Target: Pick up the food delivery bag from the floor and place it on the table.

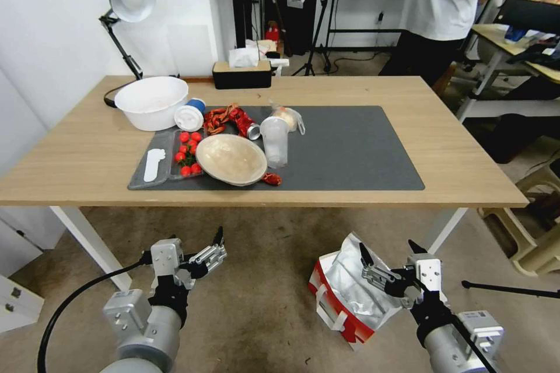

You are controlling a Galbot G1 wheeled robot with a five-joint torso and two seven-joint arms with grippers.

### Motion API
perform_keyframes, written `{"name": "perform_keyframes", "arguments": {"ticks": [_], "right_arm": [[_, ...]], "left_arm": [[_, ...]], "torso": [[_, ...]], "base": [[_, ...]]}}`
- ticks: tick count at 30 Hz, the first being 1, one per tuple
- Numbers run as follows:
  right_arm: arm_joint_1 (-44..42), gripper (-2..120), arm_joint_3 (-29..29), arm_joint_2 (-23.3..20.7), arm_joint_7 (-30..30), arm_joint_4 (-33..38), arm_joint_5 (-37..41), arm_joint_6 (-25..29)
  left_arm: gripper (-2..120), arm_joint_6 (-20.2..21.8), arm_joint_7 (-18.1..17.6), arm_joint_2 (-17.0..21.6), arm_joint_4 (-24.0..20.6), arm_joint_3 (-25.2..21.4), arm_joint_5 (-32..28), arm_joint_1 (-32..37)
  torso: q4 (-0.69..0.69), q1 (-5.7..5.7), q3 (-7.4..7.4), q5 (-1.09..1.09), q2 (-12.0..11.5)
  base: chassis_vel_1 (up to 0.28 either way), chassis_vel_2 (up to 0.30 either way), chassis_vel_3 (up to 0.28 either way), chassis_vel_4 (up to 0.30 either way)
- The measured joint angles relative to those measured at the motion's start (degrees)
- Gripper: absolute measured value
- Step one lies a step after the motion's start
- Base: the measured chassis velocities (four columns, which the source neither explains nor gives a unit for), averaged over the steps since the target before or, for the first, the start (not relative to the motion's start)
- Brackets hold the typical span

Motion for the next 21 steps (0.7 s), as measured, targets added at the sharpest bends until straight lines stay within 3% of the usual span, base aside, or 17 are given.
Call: {"name": "perform_keyframes", "arguments": {"ticks": [21], "right_arm": [[0.3,100,-0.1,0.0,0.1,-0.5,-0.1,-0.1]], "left_arm": [[100,-0.7,0.5,-0.1,0.1,-0.4,1.1,0.2]], "torso": [[0.00,-3.00,-3.93,0.00,-6.9]], "base": [[0.000,0.000,0.000,0.000]]}}
